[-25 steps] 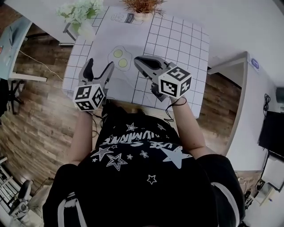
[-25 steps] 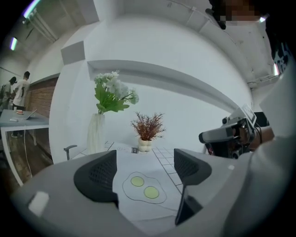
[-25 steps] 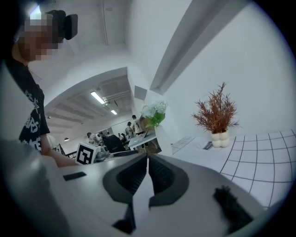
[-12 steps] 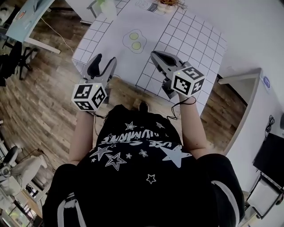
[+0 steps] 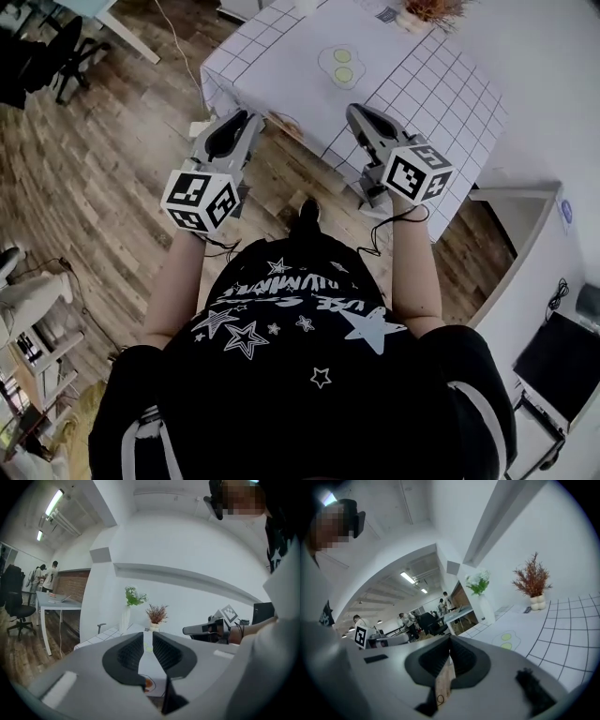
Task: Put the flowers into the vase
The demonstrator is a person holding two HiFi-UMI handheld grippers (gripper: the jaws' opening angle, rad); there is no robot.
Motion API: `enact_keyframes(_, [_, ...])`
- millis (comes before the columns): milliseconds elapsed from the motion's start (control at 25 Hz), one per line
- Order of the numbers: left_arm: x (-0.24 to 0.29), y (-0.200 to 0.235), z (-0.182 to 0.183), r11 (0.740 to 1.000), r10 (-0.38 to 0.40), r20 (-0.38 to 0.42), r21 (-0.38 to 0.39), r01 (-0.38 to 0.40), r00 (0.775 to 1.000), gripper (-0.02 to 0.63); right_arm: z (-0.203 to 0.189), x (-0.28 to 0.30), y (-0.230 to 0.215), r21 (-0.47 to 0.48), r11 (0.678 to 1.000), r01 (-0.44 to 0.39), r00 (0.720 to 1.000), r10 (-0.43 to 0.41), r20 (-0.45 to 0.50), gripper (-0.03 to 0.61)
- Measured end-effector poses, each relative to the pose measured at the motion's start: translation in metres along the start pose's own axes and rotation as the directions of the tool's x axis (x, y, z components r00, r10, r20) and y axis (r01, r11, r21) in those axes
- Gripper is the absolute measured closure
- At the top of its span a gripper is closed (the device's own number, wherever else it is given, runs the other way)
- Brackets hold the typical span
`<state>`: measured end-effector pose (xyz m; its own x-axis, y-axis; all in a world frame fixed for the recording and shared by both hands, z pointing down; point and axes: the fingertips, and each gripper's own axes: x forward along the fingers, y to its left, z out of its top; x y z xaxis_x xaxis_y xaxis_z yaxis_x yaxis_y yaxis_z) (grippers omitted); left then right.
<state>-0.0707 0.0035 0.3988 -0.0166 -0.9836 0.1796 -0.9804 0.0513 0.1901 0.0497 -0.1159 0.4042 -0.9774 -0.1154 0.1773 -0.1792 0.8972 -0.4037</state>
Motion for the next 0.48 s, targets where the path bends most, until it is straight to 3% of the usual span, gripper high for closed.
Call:
enact_keyframes(280, [-0.076,-0.010,-0.011,1.000,-0.007,0.018,0.004,0.007,1.000,0.576,-0.015,-0.011,0.079,-0.041,0.997,-0.061,0.998,0.062,0.017,0.566])
enact_keyframes(480, [-0.120,-0.026,-0.022,1.000,-0.027,0.033,0.011,0.027,0.999,0.604,-0.044,-0.049,0.111,-0.087,0.995,0.044,0.999,-0.045,-0.009,0.566])
